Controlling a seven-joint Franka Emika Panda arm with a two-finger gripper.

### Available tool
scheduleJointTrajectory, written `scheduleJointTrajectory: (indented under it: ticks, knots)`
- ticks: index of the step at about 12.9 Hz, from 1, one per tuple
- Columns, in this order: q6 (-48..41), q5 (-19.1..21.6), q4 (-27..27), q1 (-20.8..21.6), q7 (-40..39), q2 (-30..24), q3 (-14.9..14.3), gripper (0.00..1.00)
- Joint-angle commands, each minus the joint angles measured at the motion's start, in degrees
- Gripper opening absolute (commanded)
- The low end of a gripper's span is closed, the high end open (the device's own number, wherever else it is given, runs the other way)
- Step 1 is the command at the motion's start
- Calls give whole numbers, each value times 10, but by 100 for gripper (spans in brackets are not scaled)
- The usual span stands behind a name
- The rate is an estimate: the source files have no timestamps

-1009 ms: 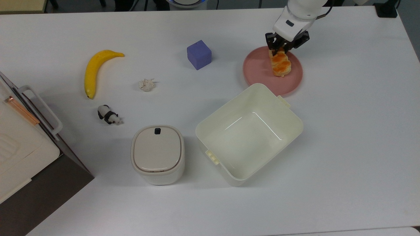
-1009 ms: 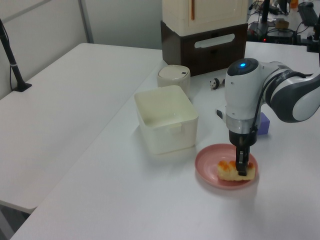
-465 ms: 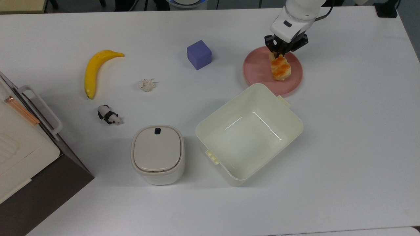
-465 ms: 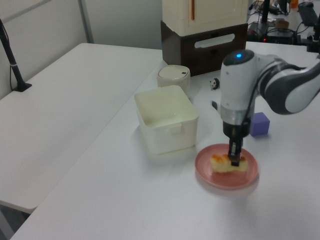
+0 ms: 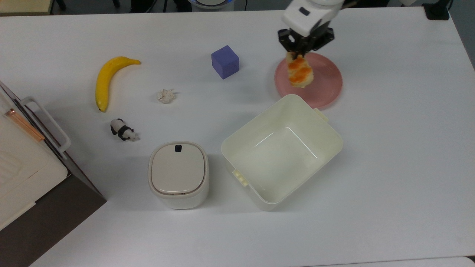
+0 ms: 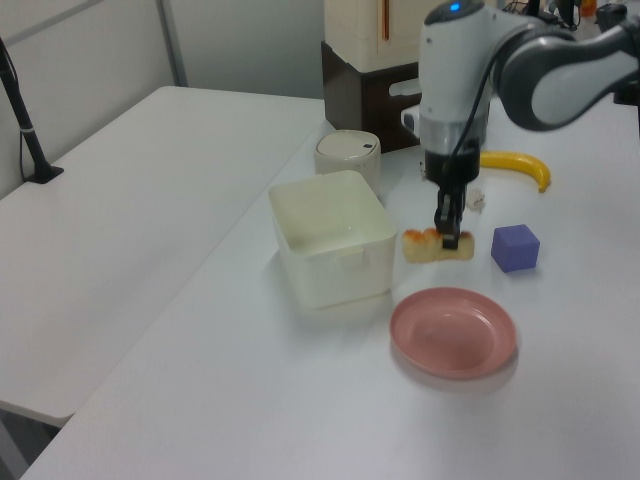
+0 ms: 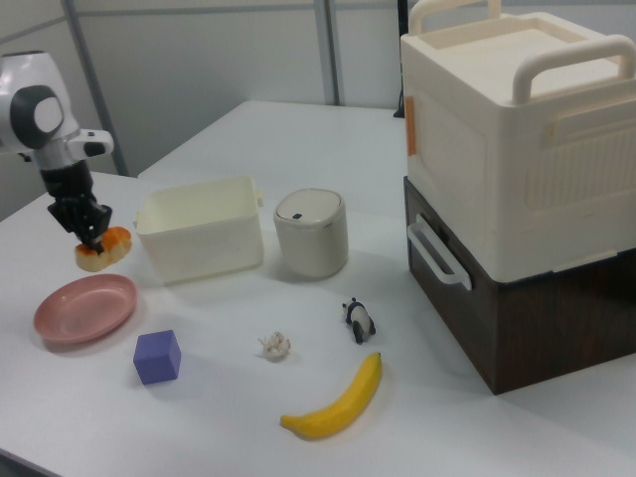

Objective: Put the bread on the table
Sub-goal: 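Lift the bread off the plate and carry it toward the purple cube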

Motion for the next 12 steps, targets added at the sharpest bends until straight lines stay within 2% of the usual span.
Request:
scheduleJointTrajectory:
  ticks: [1, 5, 8, 12]
  knots:
    - [-34, -8, -5, -54, -70, -16, -4, 11]
    - [-41, -15, -4, -108, -159, -18, -30, 11]
    - [18, -38, -4, -169, -185, 34, -31, 11]
    - [64, -67, -3, -197, -185, 90, -30, 12]
